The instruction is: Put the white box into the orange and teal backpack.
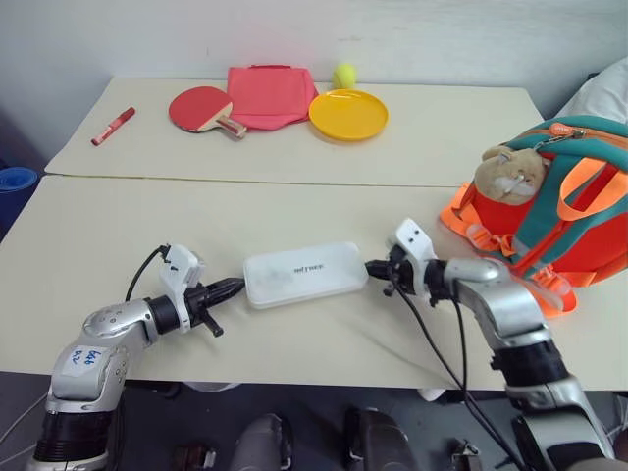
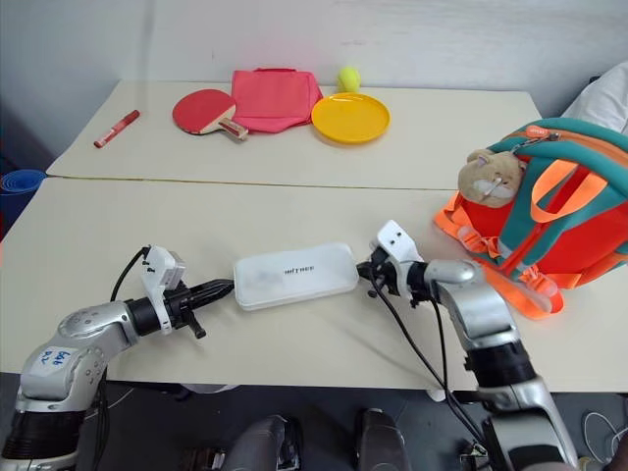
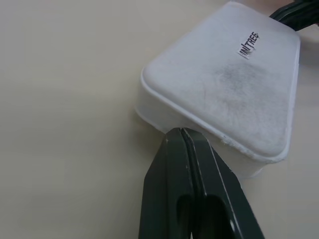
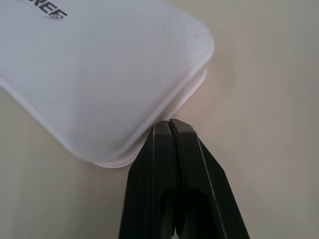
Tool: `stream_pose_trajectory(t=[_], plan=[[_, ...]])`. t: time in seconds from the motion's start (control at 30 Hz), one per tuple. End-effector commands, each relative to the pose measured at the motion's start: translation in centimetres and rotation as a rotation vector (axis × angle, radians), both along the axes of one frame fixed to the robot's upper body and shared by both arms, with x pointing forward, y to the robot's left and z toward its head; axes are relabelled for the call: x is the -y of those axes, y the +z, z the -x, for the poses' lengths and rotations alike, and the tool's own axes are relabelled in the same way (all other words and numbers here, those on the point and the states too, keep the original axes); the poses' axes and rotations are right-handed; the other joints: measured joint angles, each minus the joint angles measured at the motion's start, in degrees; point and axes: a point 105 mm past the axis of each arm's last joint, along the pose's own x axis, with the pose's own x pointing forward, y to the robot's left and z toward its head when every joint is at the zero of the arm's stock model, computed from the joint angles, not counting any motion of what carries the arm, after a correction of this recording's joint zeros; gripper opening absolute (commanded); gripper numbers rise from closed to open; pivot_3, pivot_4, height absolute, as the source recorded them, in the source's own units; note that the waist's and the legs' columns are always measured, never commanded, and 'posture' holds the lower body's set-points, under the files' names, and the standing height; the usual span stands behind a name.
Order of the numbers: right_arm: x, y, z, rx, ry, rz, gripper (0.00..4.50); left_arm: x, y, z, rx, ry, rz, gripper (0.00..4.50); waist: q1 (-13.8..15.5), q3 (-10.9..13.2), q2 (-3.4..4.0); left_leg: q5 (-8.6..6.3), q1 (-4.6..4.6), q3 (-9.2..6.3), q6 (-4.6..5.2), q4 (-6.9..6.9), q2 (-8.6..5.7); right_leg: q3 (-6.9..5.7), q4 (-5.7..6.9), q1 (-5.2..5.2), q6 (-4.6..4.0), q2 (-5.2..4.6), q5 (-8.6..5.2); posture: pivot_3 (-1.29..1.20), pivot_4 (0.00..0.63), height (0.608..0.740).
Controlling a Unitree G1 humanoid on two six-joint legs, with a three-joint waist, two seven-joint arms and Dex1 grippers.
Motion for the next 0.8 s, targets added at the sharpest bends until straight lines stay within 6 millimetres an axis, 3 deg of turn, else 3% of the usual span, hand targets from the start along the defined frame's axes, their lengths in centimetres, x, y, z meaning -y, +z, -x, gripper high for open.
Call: stream_pose_trajectory(t=[0.03,0.23,0.5,0.63,0.8], plan=[[-1.8,0.9,4.1,-0.029,0.116,-0.061,0.00,2.8,0.8,1.9,0.007,-0.171,0.039,0.02,0.1,0.0,0.00,-0.01,0.01,0.00,-0.01,-0.01,0.01,0.00,-0.02,0.01,0.00,0.01,0.00,0.00,0.150,0.740],[1.0,-0.1,7.8,-0.101,0.034,-0.006,0.00,3.2,-0.2,2.4,-0.025,-0.198,0.014,0.02,0.4,0.0,-0.02,-0.19,0.06,-0.01,-0.28,-0.02,0.01,0.02,-0.19,0.01,0.00,-0.01,0.00,0.00,0.150,0.740],[4.0,-1.4,8.4,-0.105,-0.063,0.068,0.00,2.8,-1.3,2.1,-0.073,-0.202,-0.016,0.02,1.6,0.0,-0.05,-0.20,0.07,-0.01,-0.27,-0.01,0.01,0.04,-0.22,0.01,-0.01,-0.01,0.00,0.00,0.150,0.740],[4.5,-1.4,8.8,-0.108,-0.065,0.069,0.00,1.5,-1.5,1.6,-0.141,-0.148,0.002,0.89,1.9,0.0,-0.06,-0.19,0.07,-0.01,-0.25,0.01,0.01,0.03,-0.22,0.01,-0.01,-0.01,0.00,0.00,0.150,0.740],[5.7,-1.9,9.5,-0.122,-0.060,0.092,0.00,-0.8,-0.6,1.6,-0.257,-0.133,0.073,2.47,2.2,0.0,-0.09,-0.18,0.07,-0.01,-0.20,0.01,0.01,0.02,-0.22,0.01,-0.01,0.00,-0.01,0.00,0.150,0.740]])
